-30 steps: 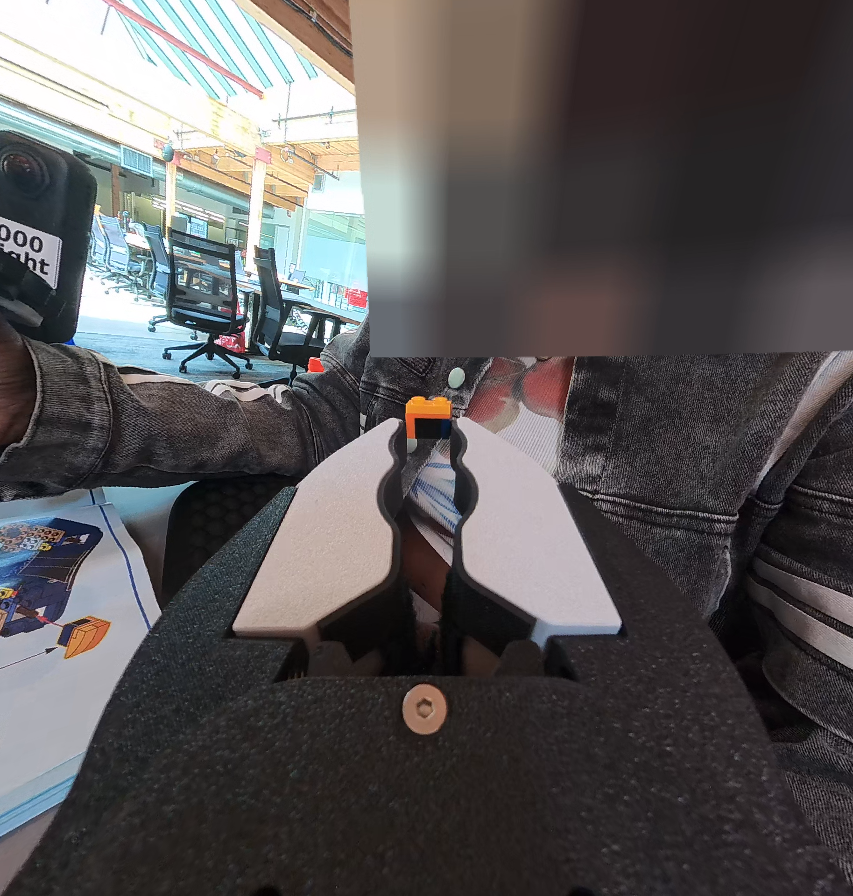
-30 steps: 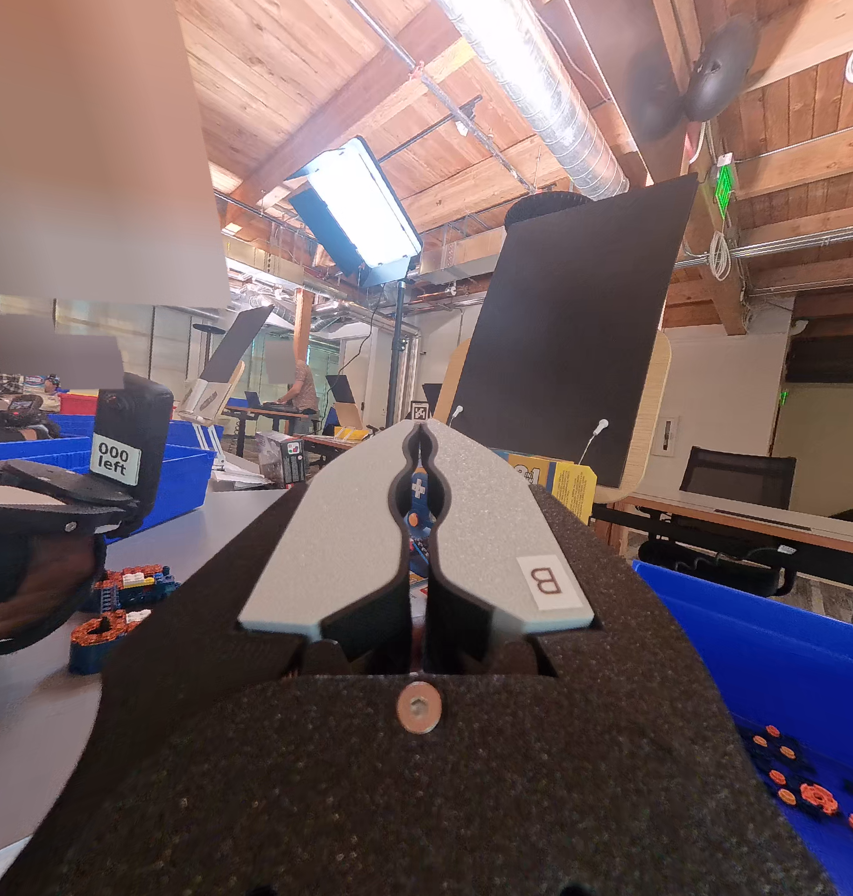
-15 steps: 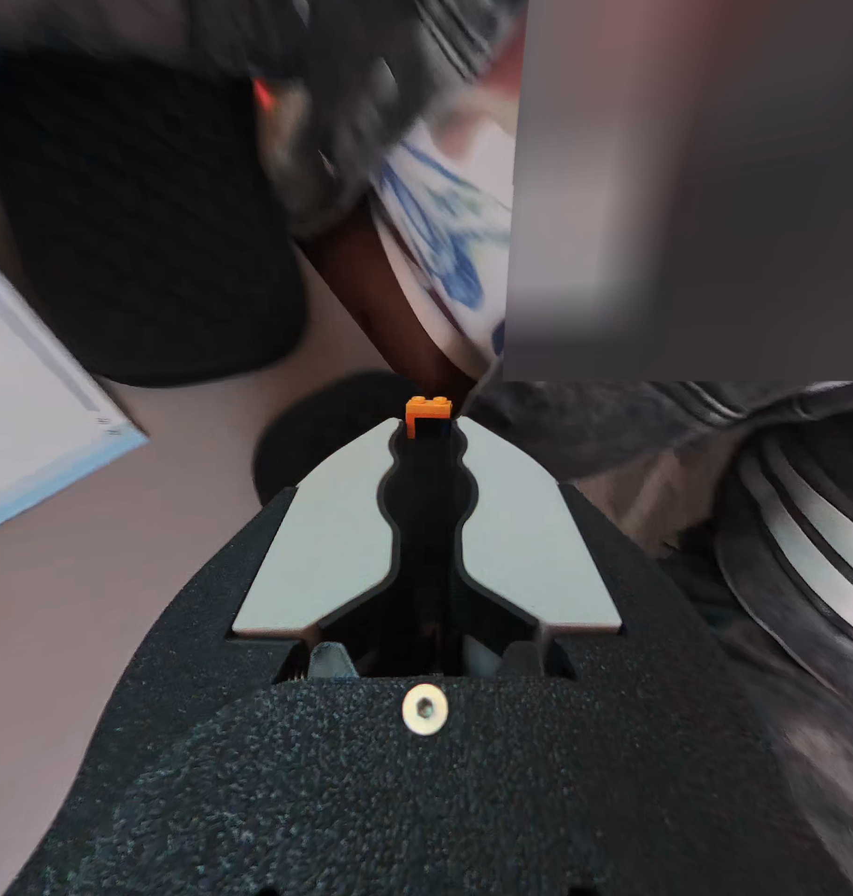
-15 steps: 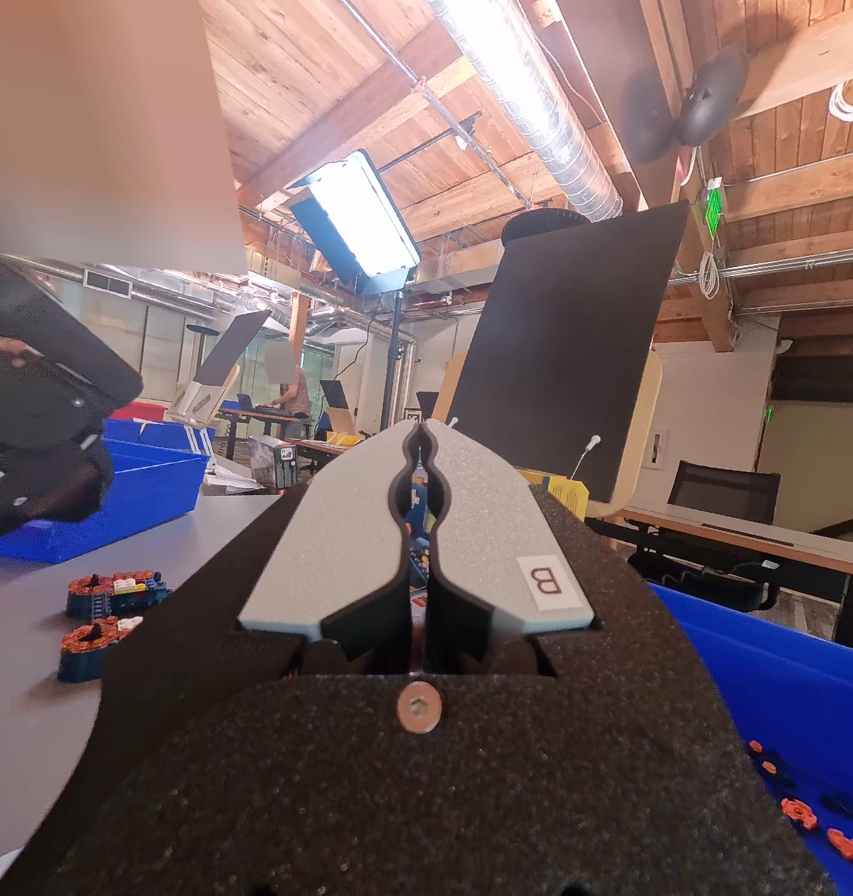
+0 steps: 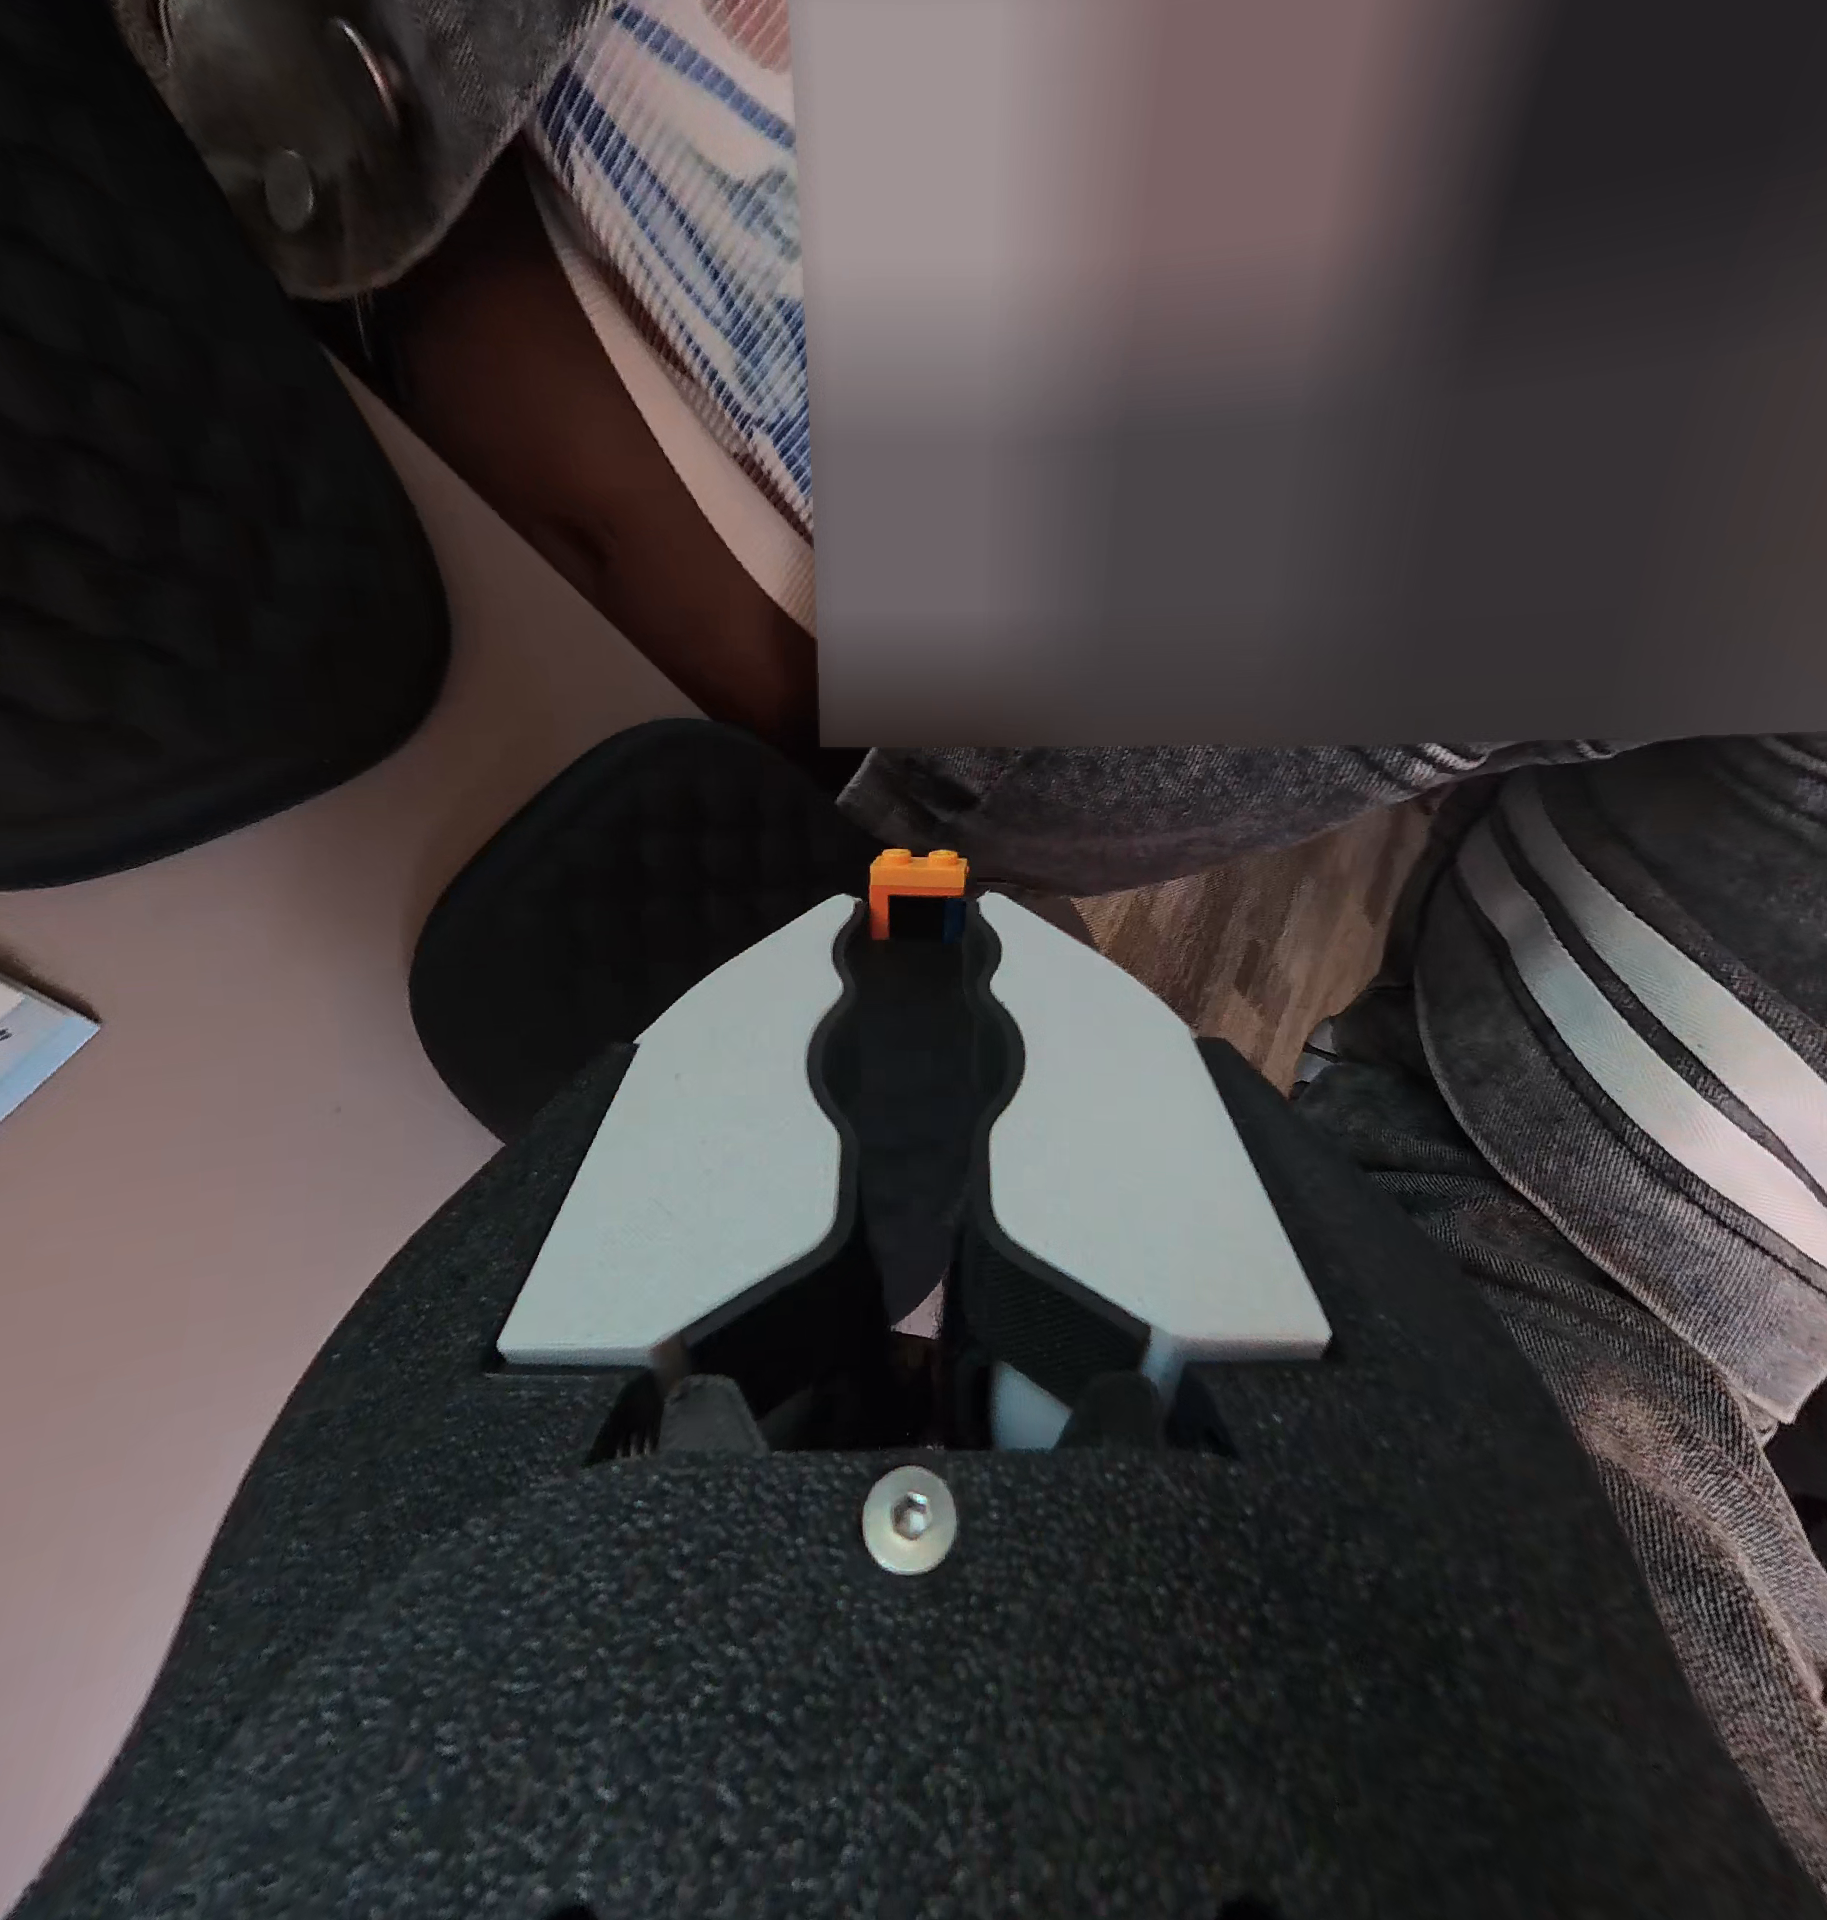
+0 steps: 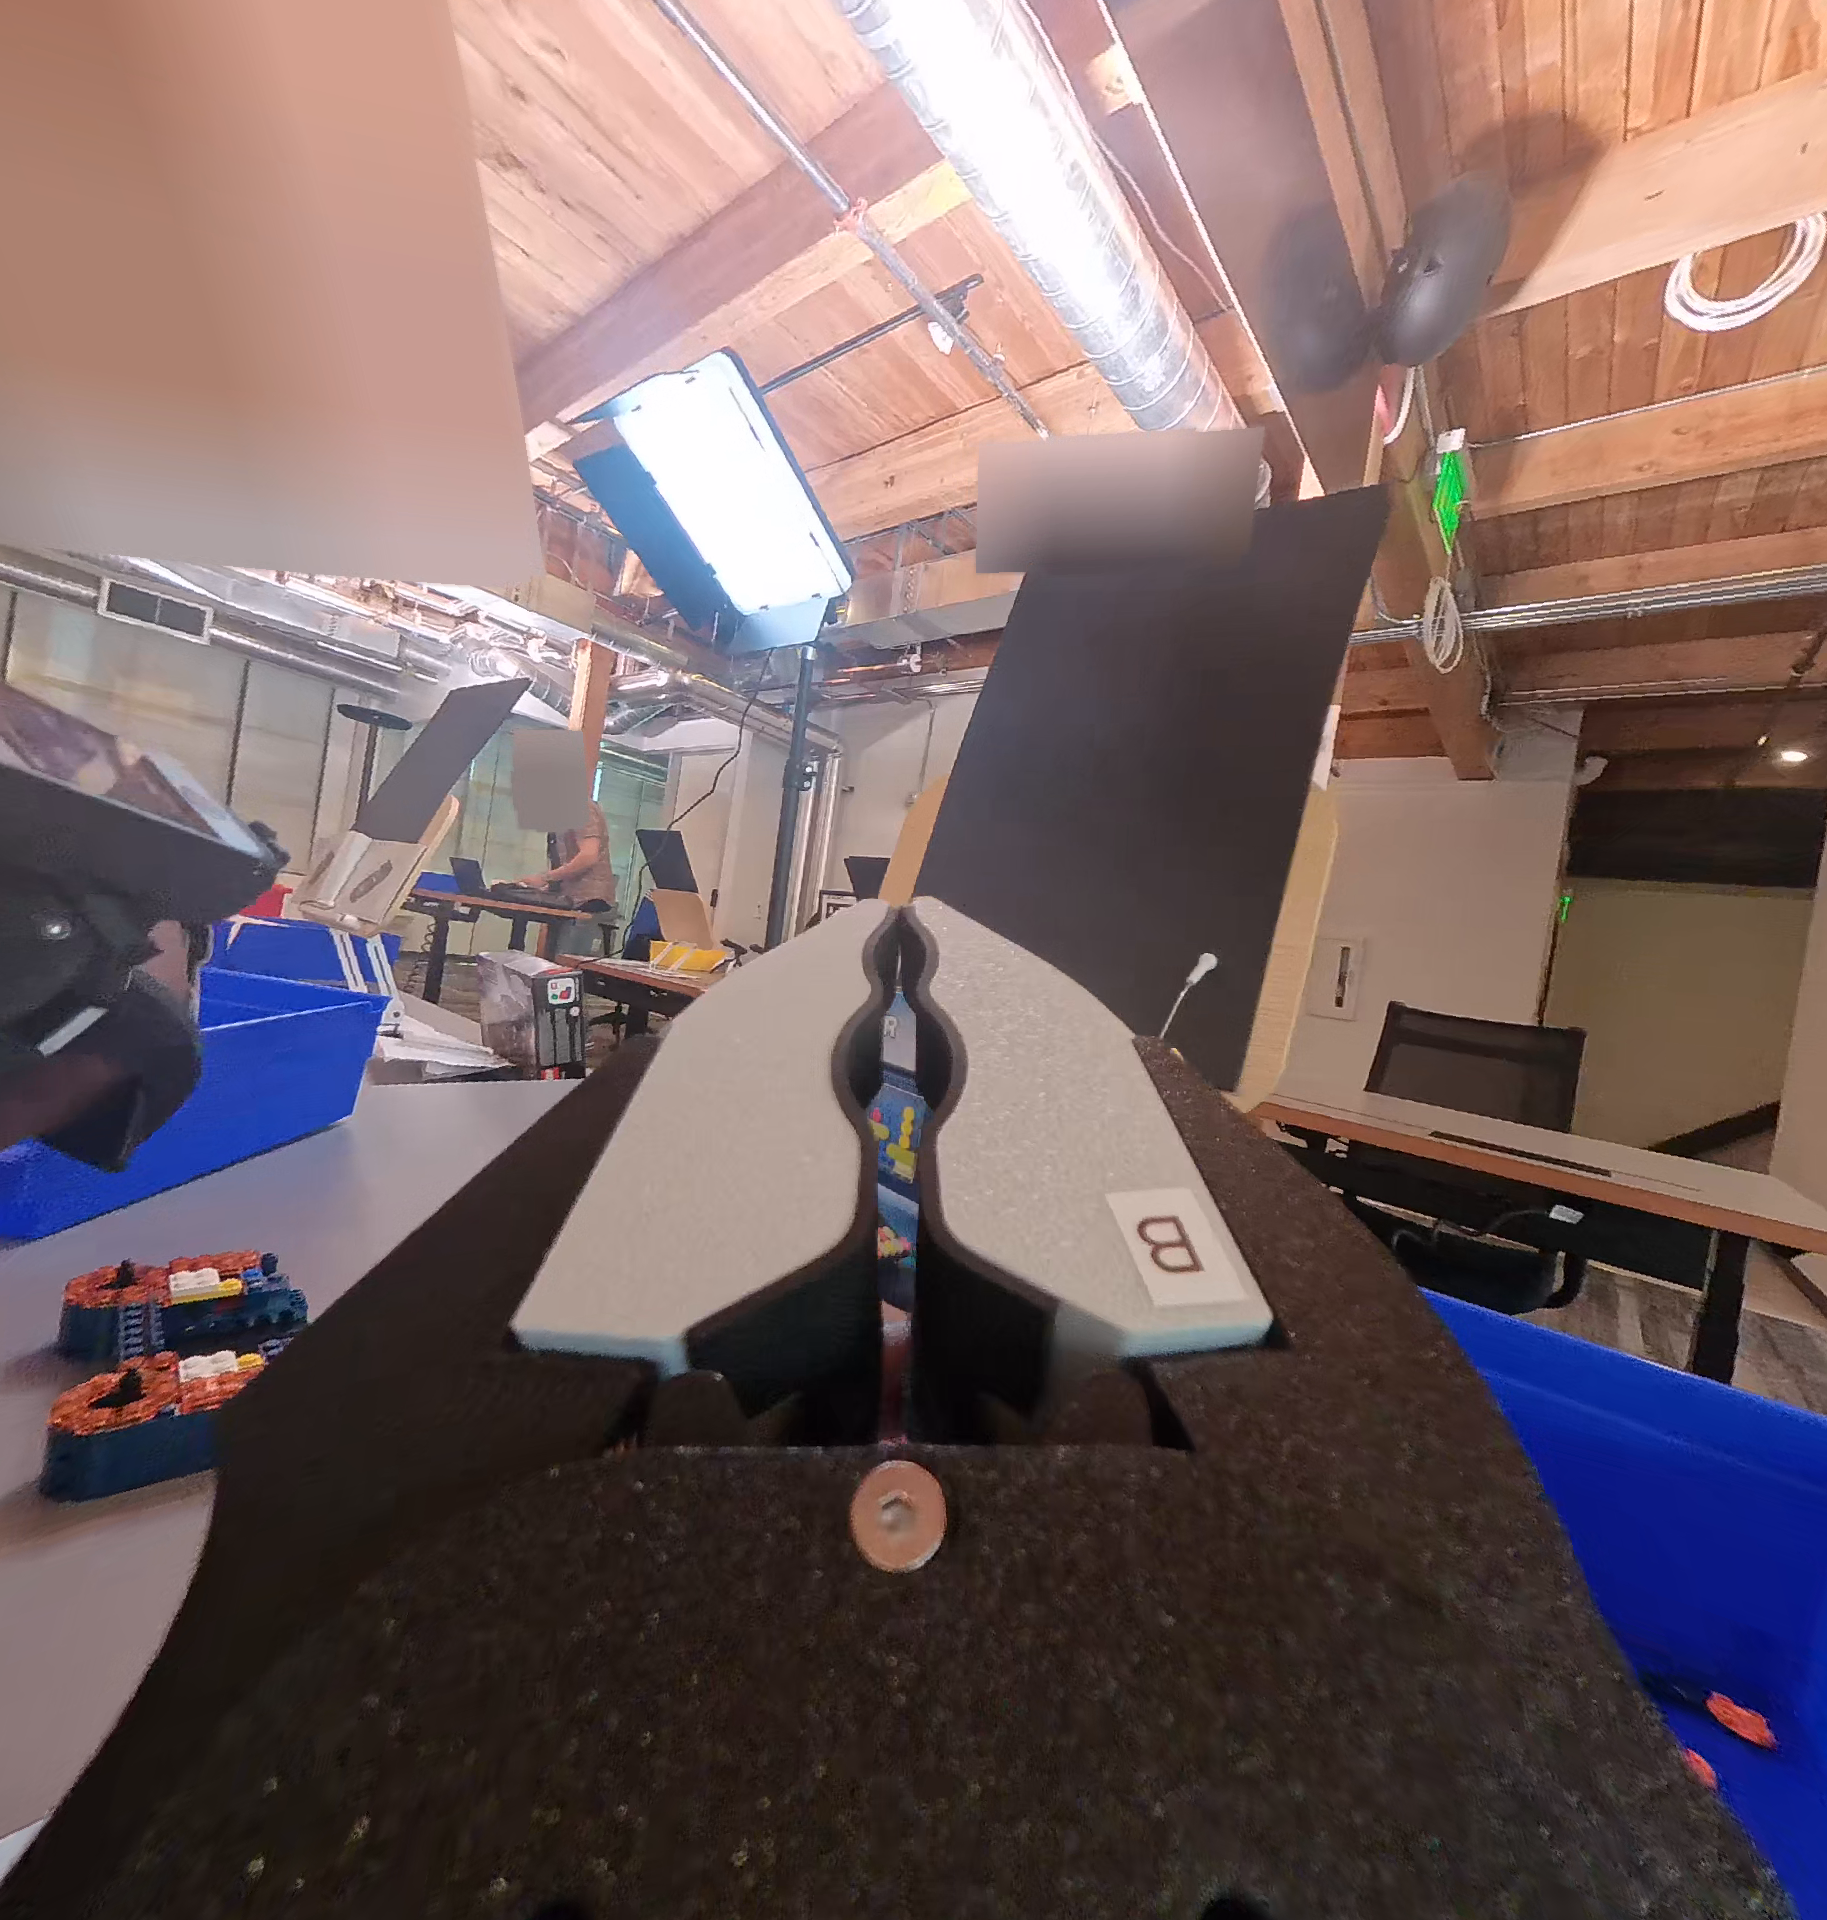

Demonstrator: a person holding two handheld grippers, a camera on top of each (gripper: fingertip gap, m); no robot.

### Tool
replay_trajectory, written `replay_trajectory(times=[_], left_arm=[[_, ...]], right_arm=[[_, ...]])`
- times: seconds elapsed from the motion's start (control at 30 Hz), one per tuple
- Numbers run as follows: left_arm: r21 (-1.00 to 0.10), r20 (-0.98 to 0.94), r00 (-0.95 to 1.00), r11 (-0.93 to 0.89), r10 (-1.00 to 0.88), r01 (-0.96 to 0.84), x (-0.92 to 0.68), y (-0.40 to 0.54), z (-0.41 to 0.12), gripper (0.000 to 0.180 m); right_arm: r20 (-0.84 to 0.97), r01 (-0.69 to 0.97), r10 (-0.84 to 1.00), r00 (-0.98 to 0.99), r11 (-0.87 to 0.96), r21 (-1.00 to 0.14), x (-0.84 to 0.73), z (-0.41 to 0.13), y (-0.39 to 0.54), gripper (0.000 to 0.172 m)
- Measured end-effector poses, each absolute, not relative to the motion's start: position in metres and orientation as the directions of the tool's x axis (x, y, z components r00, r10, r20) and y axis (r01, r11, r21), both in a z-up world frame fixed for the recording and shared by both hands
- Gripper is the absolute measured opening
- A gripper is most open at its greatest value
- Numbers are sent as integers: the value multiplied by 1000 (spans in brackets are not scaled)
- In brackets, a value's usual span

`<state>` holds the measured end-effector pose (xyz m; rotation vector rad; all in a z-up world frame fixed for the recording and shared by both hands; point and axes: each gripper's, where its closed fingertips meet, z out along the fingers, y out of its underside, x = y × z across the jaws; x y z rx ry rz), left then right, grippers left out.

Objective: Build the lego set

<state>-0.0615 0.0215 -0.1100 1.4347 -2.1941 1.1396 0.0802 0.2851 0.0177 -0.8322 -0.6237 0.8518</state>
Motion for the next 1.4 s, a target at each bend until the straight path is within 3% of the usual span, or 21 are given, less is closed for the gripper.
replay_trajectory(times=[0.6, 0.77, 0.87, 1.0, 1.1, 1.27, 1.4], left_arm=[[-502, 626, -482, 156, -613, -851, -58, 20, -109, 16], [-637, 500, -405, -8, -766, -771, -38, 45, -115, 16], [-767, 357, -169, -185, -919, -615, -20, 92, -122, 16], [-847, 292, 80, -296, -953, -442, -27, 133, -141, 16], [-840, 273, 148, -311, -950, -445, -37, 145, -151, 16], [-850, 209, 294, -322, -933, -417, -46, 168, -153, 16], [-848, 146, 374, -311, -916, -430, -56, 180, -155, 16]], right_arm=[[153, -378, 833, 531, 395, -838, 80, 18, 288, 0], [156, -357, 834, 529, 385, -851, 77, 15, 289, 0], [155, -315, 851, 501, 347, -884, 67, 7, 291, 0], [154, -107, 959, 239, 183, -977, 19, -36, 272, 0], [14, 184, 997, -73, 27, -983, -19, -90, 230, 13], [95, 565, 986, -141, 159, -810, -48, -171, 202, 21], [177, 707, 977, -121, 210, -675, -51, -206, 208, 37]])
